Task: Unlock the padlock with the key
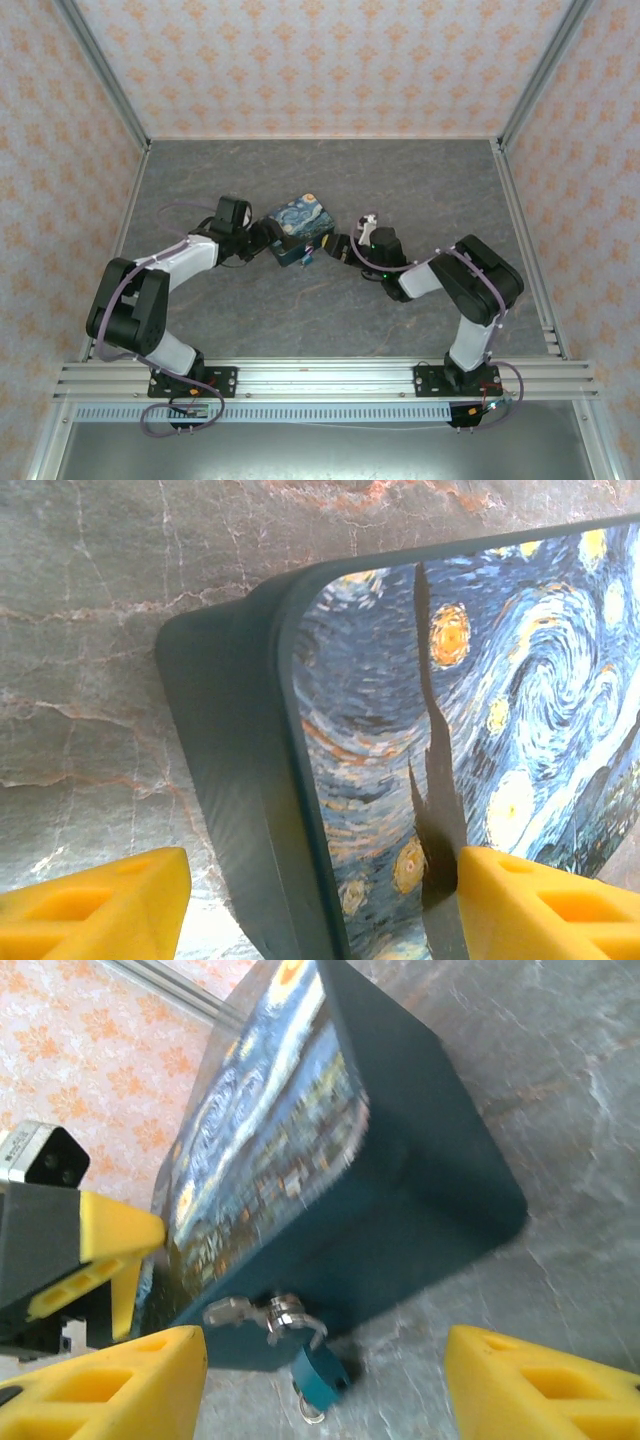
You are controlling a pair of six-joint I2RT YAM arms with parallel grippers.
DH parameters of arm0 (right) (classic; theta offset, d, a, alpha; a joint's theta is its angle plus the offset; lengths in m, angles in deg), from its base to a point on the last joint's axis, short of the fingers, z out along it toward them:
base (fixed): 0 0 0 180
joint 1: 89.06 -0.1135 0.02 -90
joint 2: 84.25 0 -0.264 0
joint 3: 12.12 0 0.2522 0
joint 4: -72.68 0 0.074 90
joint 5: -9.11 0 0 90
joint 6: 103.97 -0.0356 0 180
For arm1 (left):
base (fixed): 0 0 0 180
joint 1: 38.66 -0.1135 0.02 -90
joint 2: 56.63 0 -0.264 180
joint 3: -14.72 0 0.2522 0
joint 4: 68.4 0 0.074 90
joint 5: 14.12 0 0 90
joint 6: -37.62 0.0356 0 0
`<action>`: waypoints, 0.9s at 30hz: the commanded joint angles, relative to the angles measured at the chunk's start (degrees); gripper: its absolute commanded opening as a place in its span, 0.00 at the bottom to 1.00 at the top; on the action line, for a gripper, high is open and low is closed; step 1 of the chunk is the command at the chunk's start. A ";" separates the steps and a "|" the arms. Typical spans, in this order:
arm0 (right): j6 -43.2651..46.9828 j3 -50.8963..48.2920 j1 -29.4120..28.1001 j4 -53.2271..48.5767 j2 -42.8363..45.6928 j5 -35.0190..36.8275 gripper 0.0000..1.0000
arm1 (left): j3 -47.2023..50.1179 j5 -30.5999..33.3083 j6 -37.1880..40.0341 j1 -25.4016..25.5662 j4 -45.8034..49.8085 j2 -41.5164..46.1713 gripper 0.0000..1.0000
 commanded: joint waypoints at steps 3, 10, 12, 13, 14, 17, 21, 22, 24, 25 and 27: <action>0.99 -1.89 -0.46 7.88 0.57 -3.30 0.63 | 2.82 4.53 0.30 1.04 7.42 0.53 0.70; 0.91 0.86 -2.82 12.08 -5.11 -3.65 0.60 | 3.05 4.90 0.17 1.03 7.55 1.12 0.71; 0.91 2.39 -3.28 12.02 -6.66 -4.04 0.60 | 3.14 4.94 -0.04 1.01 7.37 1.02 0.71; 0.95 3.12 -3.44 12.14 -7.36 -4.18 0.60 | 3.09 4.83 -0.13 1.01 7.35 0.89 0.71; 1.00 3.56 -3.61 12.35 -7.84 -4.28 0.60 | 3.08 4.87 -0.20 1.05 7.27 0.84 0.71; 1.28 4.82 -4.00 12.55 -9.32 -4.19 0.60 | 3.06 4.83 -0.34 1.09 7.07 0.88 0.71; 1.26 5.99 -4.21 13.29 -11.52 -4.79 0.60 | 3.03 4.89 -0.49 1.01 7.06 0.93 0.71; 1.23 6.27 -4.24 13.61 -12.04 -5.02 0.60 | 3.02 4.83 -0.49 1.06 7.04 1.06 0.71; 1.13 6.65 -4.34 14.20 -13.05 -5.41 0.60 | 3.03 4.86 -0.49 1.07 7.12 1.12 0.71; 1.09 6.96 -4.43 14.43 -13.50 -5.64 0.60 | 2.95 4.89 -0.50 1.01 7.12 1.15 0.71; 0.91 7.48 -4.52 14.83 -14.30 -6.46 0.61 | 2.80 5.00 -0.49 1.08 7.42 1.19 0.71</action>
